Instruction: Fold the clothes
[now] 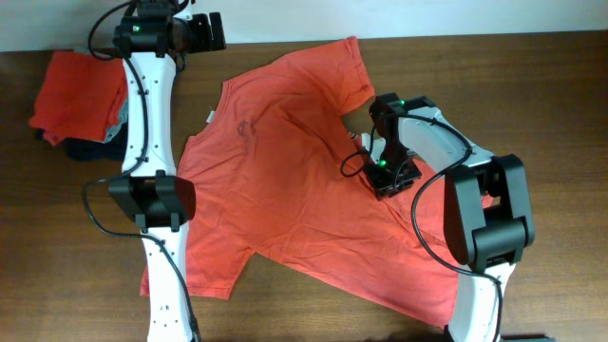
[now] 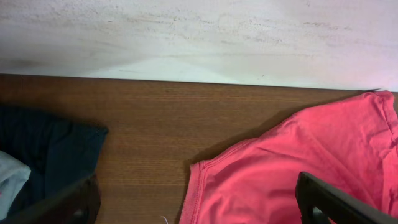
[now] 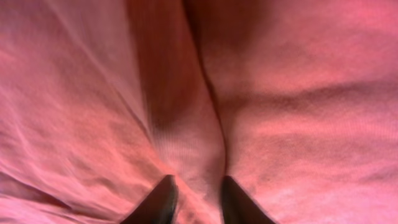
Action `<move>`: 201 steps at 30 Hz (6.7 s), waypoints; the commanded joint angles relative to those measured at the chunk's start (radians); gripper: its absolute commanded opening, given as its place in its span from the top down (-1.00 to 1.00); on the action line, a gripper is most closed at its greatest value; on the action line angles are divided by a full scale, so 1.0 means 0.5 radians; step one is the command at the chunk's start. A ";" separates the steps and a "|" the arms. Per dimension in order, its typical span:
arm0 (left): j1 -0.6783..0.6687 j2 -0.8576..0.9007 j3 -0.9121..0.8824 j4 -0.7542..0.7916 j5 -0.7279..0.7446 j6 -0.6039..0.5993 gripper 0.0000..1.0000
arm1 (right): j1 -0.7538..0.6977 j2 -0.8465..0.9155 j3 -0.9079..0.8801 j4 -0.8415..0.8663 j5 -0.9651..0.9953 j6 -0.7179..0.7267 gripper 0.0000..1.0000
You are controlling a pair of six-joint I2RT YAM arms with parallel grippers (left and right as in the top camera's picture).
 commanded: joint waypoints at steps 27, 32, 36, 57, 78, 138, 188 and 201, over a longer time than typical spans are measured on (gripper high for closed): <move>-0.002 -0.030 0.013 -0.004 0.021 -0.004 -0.99 | -0.378 0.005 0.353 0.228 0.466 -0.014 0.92; -0.002 -0.030 0.013 -0.003 0.021 -0.004 -0.99 | -0.442 0.005 0.351 0.449 0.513 -0.086 0.92; -0.002 -0.030 0.013 -0.004 0.021 -0.004 -0.99 | -0.491 0.005 0.351 0.614 0.526 -0.110 0.92; -0.002 -0.030 0.013 -0.004 0.021 -0.004 -0.99 | -0.487 0.003 0.549 0.976 0.359 -0.109 0.02; -0.002 -0.030 0.013 -0.004 0.021 -0.005 -0.99 | -0.681 0.005 0.741 -0.376 0.060 0.432 0.92; -0.002 -0.030 0.013 -0.005 0.021 -0.004 -0.99 | -0.986 0.184 0.023 1.144 0.363 0.619 0.92; -0.002 -0.030 0.013 -0.008 0.021 -0.005 -0.99 | -1.218 0.242 -0.006 0.814 0.072 0.574 0.92; -0.002 -0.030 0.013 -0.008 0.021 -0.004 -0.99 | -1.231 0.330 -0.005 1.347 0.251 0.572 0.92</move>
